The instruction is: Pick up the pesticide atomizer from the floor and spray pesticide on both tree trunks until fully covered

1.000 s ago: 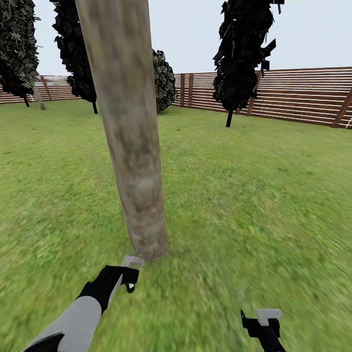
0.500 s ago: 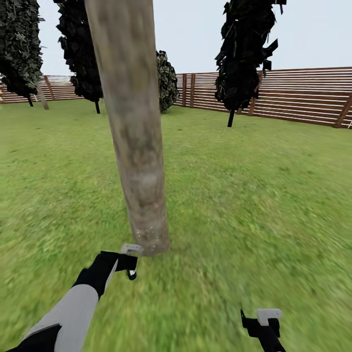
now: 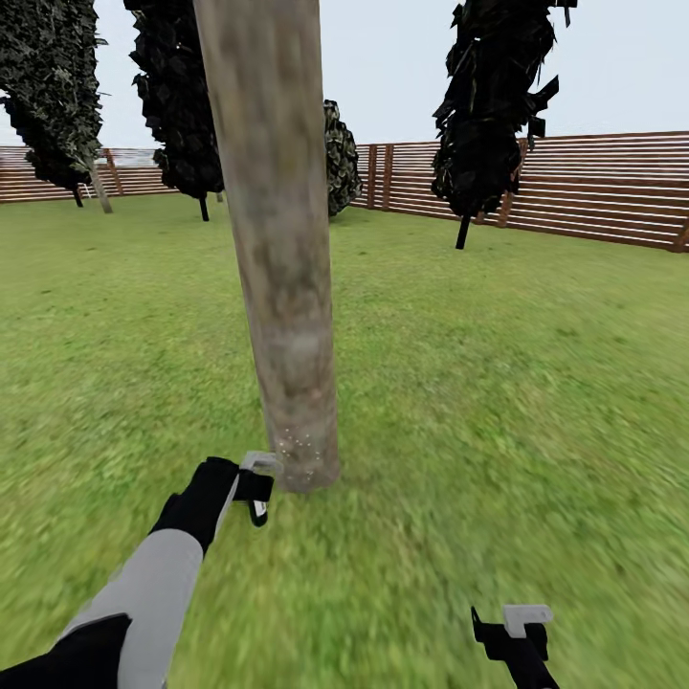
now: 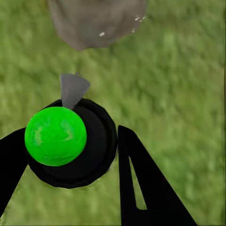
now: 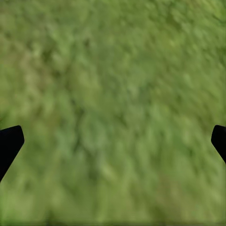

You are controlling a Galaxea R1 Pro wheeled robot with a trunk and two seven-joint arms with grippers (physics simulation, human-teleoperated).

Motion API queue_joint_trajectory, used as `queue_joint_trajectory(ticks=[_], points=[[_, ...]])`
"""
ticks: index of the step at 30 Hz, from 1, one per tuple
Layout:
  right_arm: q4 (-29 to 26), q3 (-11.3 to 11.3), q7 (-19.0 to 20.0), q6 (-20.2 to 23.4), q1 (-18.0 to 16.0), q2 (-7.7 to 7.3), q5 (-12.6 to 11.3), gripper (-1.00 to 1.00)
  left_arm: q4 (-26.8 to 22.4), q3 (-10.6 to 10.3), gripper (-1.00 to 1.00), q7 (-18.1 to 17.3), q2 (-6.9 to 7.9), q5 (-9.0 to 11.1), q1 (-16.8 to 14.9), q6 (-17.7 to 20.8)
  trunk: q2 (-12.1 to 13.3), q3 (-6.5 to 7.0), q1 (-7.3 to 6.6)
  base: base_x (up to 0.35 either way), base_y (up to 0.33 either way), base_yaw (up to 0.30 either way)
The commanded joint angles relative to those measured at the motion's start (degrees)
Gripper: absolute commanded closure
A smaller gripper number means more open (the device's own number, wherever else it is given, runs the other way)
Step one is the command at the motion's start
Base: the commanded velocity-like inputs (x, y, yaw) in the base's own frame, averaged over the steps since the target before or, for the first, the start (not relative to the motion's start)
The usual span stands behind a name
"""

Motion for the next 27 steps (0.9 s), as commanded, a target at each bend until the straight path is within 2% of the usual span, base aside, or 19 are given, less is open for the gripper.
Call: queue_joint_trajectory(ticks=[1,3,5,7,9,10,12,14,15,16,20,23,24,26,27], points=[[0.1,-0.2,-0.3,-0.2,0.0,0.01,0.6,-1.00,-0.3,0.4,1.00,-0.5,-0.03,-0.7,-0.4,0.3,0.0,-0.06,-0.01,0.000,0.000,0.000],[0.1,-0.2,-0.3,-0.2,-0.1,0.01,0.6,-1.00,-1.4,0.4,1.00,-0.6,0.32,-0.7,-0.8,0.7,0.0,-0.06,-0.01,0.000,0.000,0.000],[0.1,-0.2,-0.3,-0.2,-0.1,0.01,0.6,-1.00,-4.1,0.5,1.00,-0.6,2.33,-0.9,-0.7,3.2,0.0,-0.06,-0.01,0.000,0.000,0.000],[0.1,-0.2,-0.3,-0.2,0.0,0.01,0.6,-1.00,-4.8,0.3,1.00,-0.6,4.29,-0.8,-0.4,3.9,0.0,-0.06,-0.01,0.000,0.000,0.000],[0.1,-0.2,-0.3,-0.2,0.0,0.01,0.6,-1.00,-5.0,0.2,1.00,-0.6,4.75,-0.8,-0.3,4.1,0.0,-0.06,-0.01,-0.009,-0.015,0.000],[0.1,-0.2,-0.3,-0.2,0.0,0.01,0.6,-1.00,-5.1,0.2,1.00,-0.6,4.50,-0.8,-0.3,4.1,0.0,-0.06,-0.01,-0.053,-0.099,0.000],[0.1,-0.3,-0.3,-0.2,-0.1,0.01,0.6,-1.00,-5.1,0.3,1.00,-0.6,2.86,-0.9,-0.5,4.2,0.0,-0.06,-0.01,-0.092,-0.182,0.000],[0.1,-0.2,-0.3,-0.2,0.0,0.01,0.6,-1.00,-5.2,0.2,1.00,-0.6,0.17,-0.8,-1.1,4.2,0.0,-0.06,-0.01,-0.169,-0.201,0.096],[0.1,-0.2,-0.3,-0.2,-0.1,0.01,0.6,-1.00,-5.2,0.1,1.00,-0.6,-0.02,-0.8,-1.2,4.3,0.0,-0.06,-0.01,-0.260,-0.095,0.234],[0.1,-0.2,-0.3,-0.2,-0.1,0.01,0.6,-1.00,-5.2,-1.2,1.00,-0.7,0.36,-0.9,-2.5,5.1,0.0,-0.06,-0.01,-0.053,-0.016,0.073],[0.1,-0.2,-0.3,-0.2,0.0,0.01,0.6,-1.00,-4.9,-1.7,1.00,-1.0,1.95,-1.1,-3.0,6.5,0.0,-0.06,-0.01,-0.014,-0.004,0.019],[0.1,-0.2,-0.3,-0.2,-0.1,0.01,0.6,-1.00,-4.5,-3.4,1.00,-2.2,1.55,-0.9,-3.0,6.7,0.0,-0.06,-0.01,-0.001,0.000,0.002],[0.1,-0.2,-0.3,-0.2,-0.1,0.01,0.6,-1.00,-4.4,-5.8,1.00,-3.4,0.40,-0.7,-3.0,6.8,0.0,-0.06,-0.01,0.000,0.000,0.000],[0.1,-0.2,-0.3,-0.2,-0.1,0.01,0.6,-1.00,-4.6,-7.0,1.00,-4.0,-1.11,-0.6,-3.1,7.1,0.0,-0.06,-0.01,0.000,0.000,0.000],[0.1,-0.3,-0.3,-0.2,-0.1,0.01,0.6,-1.00,-4.8,-7.3,1.00,-4.1,-1.33,-0.6,-3.2,7.2,0.0,-0.06,-0.01,0.000,0.000,0.000]])
